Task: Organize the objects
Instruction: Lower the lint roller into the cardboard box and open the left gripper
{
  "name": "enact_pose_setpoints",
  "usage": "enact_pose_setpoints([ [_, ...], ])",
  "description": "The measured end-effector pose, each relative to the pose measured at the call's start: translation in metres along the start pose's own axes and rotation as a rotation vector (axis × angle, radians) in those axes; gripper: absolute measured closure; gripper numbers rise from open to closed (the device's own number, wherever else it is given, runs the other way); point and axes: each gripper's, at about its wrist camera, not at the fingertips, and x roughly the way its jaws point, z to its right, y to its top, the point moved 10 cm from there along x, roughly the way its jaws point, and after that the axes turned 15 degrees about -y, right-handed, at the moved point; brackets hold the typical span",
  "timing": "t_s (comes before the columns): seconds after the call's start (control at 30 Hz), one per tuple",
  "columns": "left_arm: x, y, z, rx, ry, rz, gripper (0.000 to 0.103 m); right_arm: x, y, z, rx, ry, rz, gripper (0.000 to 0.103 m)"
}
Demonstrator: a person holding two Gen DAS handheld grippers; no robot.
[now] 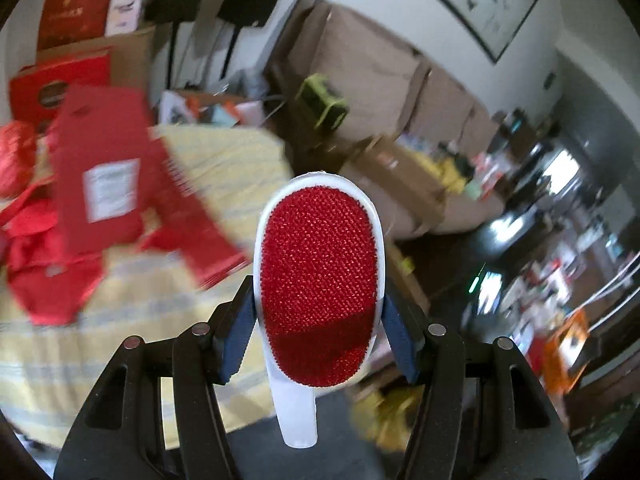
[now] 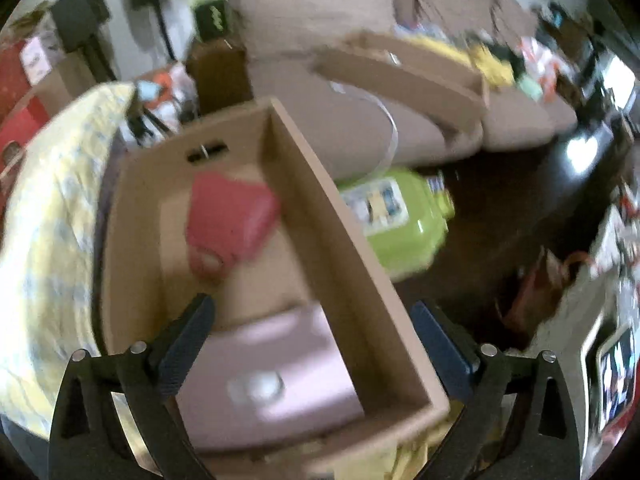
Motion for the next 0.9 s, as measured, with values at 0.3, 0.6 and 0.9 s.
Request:
enact_pose_setpoints([
  [0.3, 0.171, 0.038, 0.043, 0.000, 0.061, -0.142, 0.047, -0.005, 0.021, 0.021, 0.053, -0.062, 0.108, 0.003],
  [0.6, 0.278, 0.000, -0.026, -0.134, 0.324, -0.282, 0.047, -0.018, 0.025, 0.030, 0.133, 0.036, 0.080, 0.003],
  [0.9, 0.300, -0.012, -0.057, -0.119, 0.457, -0.313, 0.046, -0.011, 0.022, 0.050, 0.277, 0.129, -0.009, 0.003],
])
